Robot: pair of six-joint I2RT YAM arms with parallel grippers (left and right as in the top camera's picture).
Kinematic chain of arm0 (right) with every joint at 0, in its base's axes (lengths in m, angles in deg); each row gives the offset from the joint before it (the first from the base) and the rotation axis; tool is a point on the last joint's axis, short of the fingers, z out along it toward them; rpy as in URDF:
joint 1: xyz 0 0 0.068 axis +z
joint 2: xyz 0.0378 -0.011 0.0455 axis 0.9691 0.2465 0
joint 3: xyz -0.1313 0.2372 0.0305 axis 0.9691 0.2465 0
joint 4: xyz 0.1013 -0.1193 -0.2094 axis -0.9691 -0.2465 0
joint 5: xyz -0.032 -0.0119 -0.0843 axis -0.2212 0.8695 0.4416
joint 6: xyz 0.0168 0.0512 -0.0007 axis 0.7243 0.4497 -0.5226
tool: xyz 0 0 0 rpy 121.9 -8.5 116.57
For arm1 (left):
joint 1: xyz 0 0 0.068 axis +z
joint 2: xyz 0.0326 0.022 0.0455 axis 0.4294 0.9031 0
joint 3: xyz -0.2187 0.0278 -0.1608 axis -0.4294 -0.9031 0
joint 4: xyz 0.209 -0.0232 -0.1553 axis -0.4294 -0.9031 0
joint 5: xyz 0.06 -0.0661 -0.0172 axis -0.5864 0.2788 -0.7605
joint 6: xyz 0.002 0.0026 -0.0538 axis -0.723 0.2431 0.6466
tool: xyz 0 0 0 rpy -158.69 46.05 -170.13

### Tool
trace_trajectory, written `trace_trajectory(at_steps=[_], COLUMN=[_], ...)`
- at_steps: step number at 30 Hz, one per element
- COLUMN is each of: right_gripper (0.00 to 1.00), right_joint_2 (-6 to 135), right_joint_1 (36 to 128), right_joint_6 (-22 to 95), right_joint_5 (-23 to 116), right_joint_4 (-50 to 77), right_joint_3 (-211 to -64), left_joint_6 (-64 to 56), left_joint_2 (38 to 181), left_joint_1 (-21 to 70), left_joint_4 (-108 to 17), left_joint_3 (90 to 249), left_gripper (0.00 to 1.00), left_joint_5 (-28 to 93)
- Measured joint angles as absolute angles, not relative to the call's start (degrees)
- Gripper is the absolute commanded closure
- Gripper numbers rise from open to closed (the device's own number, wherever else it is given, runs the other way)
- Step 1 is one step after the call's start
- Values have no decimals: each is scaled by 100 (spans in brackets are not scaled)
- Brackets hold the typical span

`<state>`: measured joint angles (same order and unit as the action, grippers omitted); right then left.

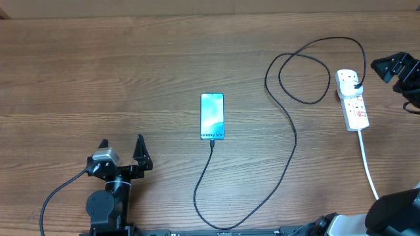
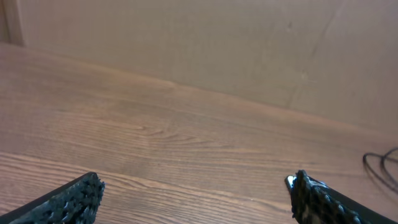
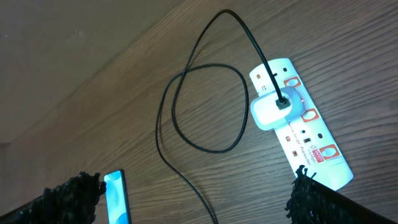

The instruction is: Plug charger to phone and switch on socket

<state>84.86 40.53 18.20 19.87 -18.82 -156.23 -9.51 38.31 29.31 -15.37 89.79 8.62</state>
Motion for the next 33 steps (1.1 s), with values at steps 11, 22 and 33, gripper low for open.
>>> trace_trajectory(at_steps=[11, 22, 33], right_gripper=[0, 0, 0], right_joint_2=[8486, 8486, 8486], right_joint_1=[4053, 4053, 4051], right_joint_6=[1818, 1820, 1818], right_joint_5=[1989, 1987, 1989], right_joint_4=[-1884, -1886, -1884], right_joint_3=[-15623, -15623, -15623], left_joint_6=[-1985, -2237, -2250], left_joint_2=[3827, 3827, 3827], left_joint_1=[2933, 2933, 2933], left_joint_4=[-1535, -1531, -1531], left_joint_3=[8979, 8979, 8979], left_gripper=[0, 0, 0], left_joint_5=[980, 978, 978])
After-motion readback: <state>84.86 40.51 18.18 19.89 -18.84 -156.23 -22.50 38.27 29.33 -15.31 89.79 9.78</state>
